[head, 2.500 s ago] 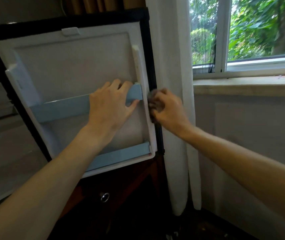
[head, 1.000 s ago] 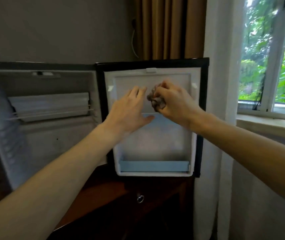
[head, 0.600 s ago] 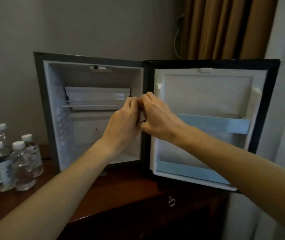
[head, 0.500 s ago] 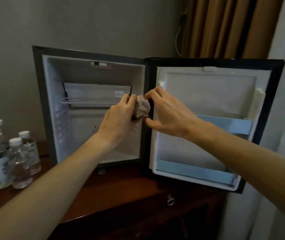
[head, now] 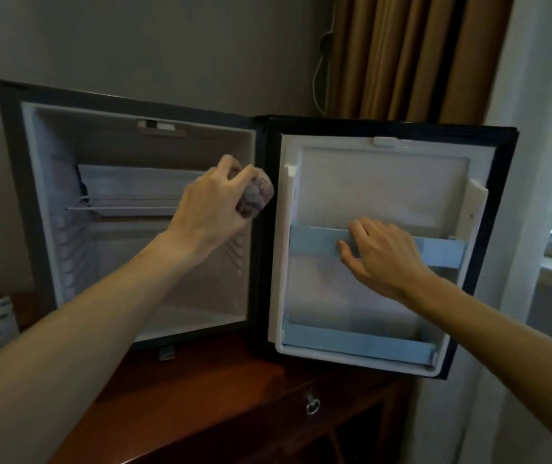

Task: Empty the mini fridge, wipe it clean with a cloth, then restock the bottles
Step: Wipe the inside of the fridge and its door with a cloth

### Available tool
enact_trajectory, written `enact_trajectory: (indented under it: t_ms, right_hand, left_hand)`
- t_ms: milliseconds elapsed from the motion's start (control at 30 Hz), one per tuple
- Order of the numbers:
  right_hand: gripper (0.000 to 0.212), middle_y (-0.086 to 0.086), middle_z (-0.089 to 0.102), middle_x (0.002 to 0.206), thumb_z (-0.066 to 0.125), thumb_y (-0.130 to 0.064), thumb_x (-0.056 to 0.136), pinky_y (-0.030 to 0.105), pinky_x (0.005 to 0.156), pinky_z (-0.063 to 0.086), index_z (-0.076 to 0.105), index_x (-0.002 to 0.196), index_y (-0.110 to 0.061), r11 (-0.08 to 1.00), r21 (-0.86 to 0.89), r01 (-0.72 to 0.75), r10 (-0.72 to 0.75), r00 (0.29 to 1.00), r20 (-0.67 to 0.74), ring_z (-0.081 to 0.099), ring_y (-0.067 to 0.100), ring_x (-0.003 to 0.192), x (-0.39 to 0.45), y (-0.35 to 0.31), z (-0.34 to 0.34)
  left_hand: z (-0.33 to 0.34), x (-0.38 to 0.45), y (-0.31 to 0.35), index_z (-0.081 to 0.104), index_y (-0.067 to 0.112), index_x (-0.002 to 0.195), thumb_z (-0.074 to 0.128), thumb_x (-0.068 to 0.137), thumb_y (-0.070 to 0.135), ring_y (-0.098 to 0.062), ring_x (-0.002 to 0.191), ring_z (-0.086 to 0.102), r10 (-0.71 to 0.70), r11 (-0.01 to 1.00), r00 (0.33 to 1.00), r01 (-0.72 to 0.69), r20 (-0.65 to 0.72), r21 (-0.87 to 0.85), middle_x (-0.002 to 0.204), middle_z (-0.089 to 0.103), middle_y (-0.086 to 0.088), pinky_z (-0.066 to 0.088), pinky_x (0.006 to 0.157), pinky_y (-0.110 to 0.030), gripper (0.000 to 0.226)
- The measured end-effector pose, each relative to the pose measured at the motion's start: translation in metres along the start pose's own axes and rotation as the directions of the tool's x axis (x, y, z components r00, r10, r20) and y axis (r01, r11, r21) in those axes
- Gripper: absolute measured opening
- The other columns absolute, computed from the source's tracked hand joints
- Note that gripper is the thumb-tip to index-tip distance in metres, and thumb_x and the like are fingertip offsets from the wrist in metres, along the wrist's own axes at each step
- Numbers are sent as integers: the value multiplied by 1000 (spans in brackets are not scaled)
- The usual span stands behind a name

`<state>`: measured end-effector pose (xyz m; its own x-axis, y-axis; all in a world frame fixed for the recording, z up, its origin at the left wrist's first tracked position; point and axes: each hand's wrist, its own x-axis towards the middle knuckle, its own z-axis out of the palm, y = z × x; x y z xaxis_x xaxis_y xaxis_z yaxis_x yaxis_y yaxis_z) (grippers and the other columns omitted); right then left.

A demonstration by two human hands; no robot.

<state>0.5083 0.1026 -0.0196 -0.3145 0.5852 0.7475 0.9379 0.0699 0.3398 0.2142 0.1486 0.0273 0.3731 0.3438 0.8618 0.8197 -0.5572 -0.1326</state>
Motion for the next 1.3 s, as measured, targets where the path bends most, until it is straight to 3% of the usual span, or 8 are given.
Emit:
enact_trajectory:
  t_ms: [100,267,567,700,933,1033,1167,1300]
  right_hand:
    - [30,5,52,74,45,-41,94,36,58,36,48,80,-15,1000,-15,-22,22,999,-37,50,27,63,-1,-2,5]
    - [29,3,51,71,46,-41,94,35,58,30,45,77,-17,999,-11,-41,40,996,-74,47,24,60,0,-1,9]
    - [31,5,52,68,49,-40,93,33,56,29,43,74,-15,997,53,-54,62,982,-179,46,25,57,2,1,20]
    - [31,6,53,68,50,-39,92,30,56,25,42,74,-15,997,55,-52,62,976,-211,47,27,56,1,3,22]
    - [32,6,54,69,48,-41,92,30,56,25,43,73,-15,996,64,-61,74,976,-207,48,27,57,2,5,25]
    - [31,5,52,68,49,-41,91,32,56,26,42,73,-17,996,66,-64,76,976,-203,47,26,57,3,6,26]
    - [32,3,50,66,50,-41,92,32,52,32,44,73,-16,995,87,-57,74,976,-205,39,20,55,3,7,27]
    - [33,3,50,66,50,-42,91,30,54,24,39,72,-18,996,70,-54,68,976,-207,31,18,55,4,8,27]
  left_hand:
    - [-4,29,0,57,15,122,76,82,27,-35,87,64,0,998,997,-5,-80,-56,122,51,-15,56,72,-38,46]
    - [1,71,5,58,18,116,72,85,24,-30,83,63,72,995,989,-81,-131,-63,116,50,-12,60,73,-47,34]
    - [60,-3,27,67,11,107,81,77,19,-13,103,60,-47,954,986,-4,-162,-301,120,58,-6,40,88,-6,34]
    - [83,-56,35,66,13,106,78,79,26,-15,105,62,-48,939,997,25,-57,-344,122,57,-3,46,89,-16,33]
    - [93,-86,39,66,19,109,82,77,29,-8,105,59,-59,922,996,79,65,-378,120,55,4,48,88,-15,36]
    - [75,-47,33,67,15,113,83,76,19,-10,102,57,-68,930,998,62,-4,-362,118,56,0,45,87,-15,40]
    - [45,21,25,64,17,115,80,77,16,-22,105,55,-55,959,989,14,-139,-282,115,56,-5,45,88,-28,40]
    - [41,45,22,65,18,113,79,78,20,-23,102,57,-70,958,980,14,-185,-285,114,57,-4,53,88,-42,37]
